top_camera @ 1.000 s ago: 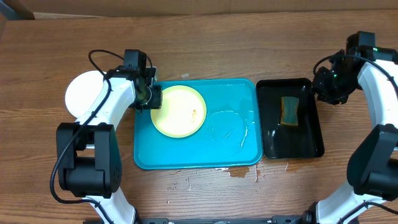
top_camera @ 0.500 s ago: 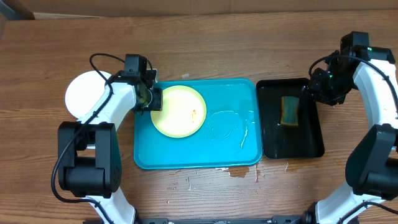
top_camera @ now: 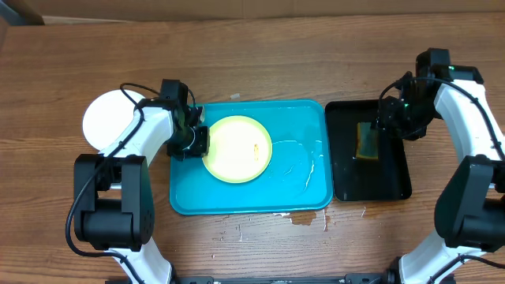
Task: Clean dirty plates on tray and stack at the side
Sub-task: 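Grasp the green sponge with the right gripper and dip it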
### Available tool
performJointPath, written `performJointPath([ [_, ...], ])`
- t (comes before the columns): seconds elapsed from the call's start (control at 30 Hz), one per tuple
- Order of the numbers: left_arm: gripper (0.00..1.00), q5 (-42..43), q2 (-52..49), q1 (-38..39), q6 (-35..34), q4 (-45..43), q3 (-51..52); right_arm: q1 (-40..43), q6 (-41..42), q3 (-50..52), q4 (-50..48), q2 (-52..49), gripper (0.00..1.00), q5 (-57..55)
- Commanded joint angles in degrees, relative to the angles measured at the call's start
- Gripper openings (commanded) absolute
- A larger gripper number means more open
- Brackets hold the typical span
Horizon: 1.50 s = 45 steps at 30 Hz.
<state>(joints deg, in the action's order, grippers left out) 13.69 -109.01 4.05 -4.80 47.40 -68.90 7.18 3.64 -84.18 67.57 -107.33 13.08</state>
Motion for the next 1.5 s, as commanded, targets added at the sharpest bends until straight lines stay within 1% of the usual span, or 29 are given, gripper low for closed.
performJointPath([
  [0.0,0.25,1.9,-0.4,0.1,-3.0,0.7,0.3,-1.1,-2.6,0.5,-0.5,0.9,0.53,-0.5],
  [0.07,0.35,1.7,-0.4,0.1,-2.9,-0.4,0.0,-1.5,-2.6,1.2,-1.7,0.9,0.53,-0.6],
  [0.17,0.4,1.8,-0.4,0.1,-2.9,-3.1,-0.6,-1.6,-2.6,2.9,-3.6,0.9,0.53,-0.6],
  [0.23,0.47,1.6,-0.4,0.1,-2.9,-5.7,-0.6,-1.6,-2.6,4.1,-4.8,0.9,0.53,-0.6],
  [0.27,0.48,1.3,-0.4,0.1,-2.9,-6.8,-0.6,-1.6,-2.6,4.8,-5.6,0.9,0.53,-0.6],
  [0.3,0.49,1.3,-0.4,0.1,-2.9,-7.9,-0.6,-1.6,-2.6,5.6,-6.6,0.9,0.54,-0.6],
  [0.37,0.51,1.3,-0.4,0.1,-2.9,-9.4,-0.6,-1.6,-2.1,7.3,-8.5,0.9,0.6,-0.5],
  [0.5,0.51,1.3,-0.4,0.1,-2.9,-10.2,-0.6,-1.9,-2.2,11.5,-13.1,0.9,0.61,2.5],
  [0.7,0.5,1.3,-0.4,0.1,-2.9,-10.0,-0.6,-2.8,-2.2,16.5,-18.3,0.9,0.6,0.9],
  [0.87,0.5,1.3,-0.4,0.2,-2.9,-9.9,-0.6,-3.0,-2.2,17.1,-18.8,0.9,0.5,0.9],
  [0.93,0.5,1.2,-0.4,0.2,-2.9,-10.0,-0.6,-3.1,-2.2,17.1,-18.9,0.9,0.5,0.9],
  [1.1,0.5,1.2,-0.4,0.2,-2.9,-10.0,-0.6,-3.1,-2.2,17.4,-18.9,0.9,0.56,0.9],
  [1.13,0.5,1.2,-0.4,0.2,-2.9,-10.0,-0.6,-3.2,-2.2,17.8,-19.3,0.9,0.6,0.9],
  [1.2,0.5,1.2,-0.4,0.2,-2.9,-9.9,-0.6,-3.5,-2.2,19.0,-21.0,0.9,0.61,-0.2],
  [1.23,0.49,1.2,-0.4,0.3,-2.9,-9.8,-0.6,-3.7,-2.2,19.7,-21.9,0.9,0.59,-0.9],
  [1.27,0.49,1.2,-0.4,0.5,-2.9,-9.7,-0.6,-4.0,-2.2,20.4,-22.8,0.9,0.51,-1.6],
  [1.3,0.48,1.2,-0.4,0.6,-2.9,-9.7,-0.6,-4.2,-2.2,20.8,-23.4,0.9,0.38,-2.2],
  [1.37,0.45,1.2,-0.4,0.8,-2.9,-9.4,-0.6,-4.5,-2.2,20.7,-23.6,0.9,0.22,-2.5],
  [1.4,0.44,1.2,-0.4,1.0,-2.9,-9.2,-0.6,-4.6,-2.2,20.4,-23.3,0.9,0.15,-2.5],
  [1.47,0.43,1.2,-0.4,1.3,-2.9,-9.1,-0.6,-4.7,-2.2,18.4,-20.8,0.9,0.06,-2.5],
])
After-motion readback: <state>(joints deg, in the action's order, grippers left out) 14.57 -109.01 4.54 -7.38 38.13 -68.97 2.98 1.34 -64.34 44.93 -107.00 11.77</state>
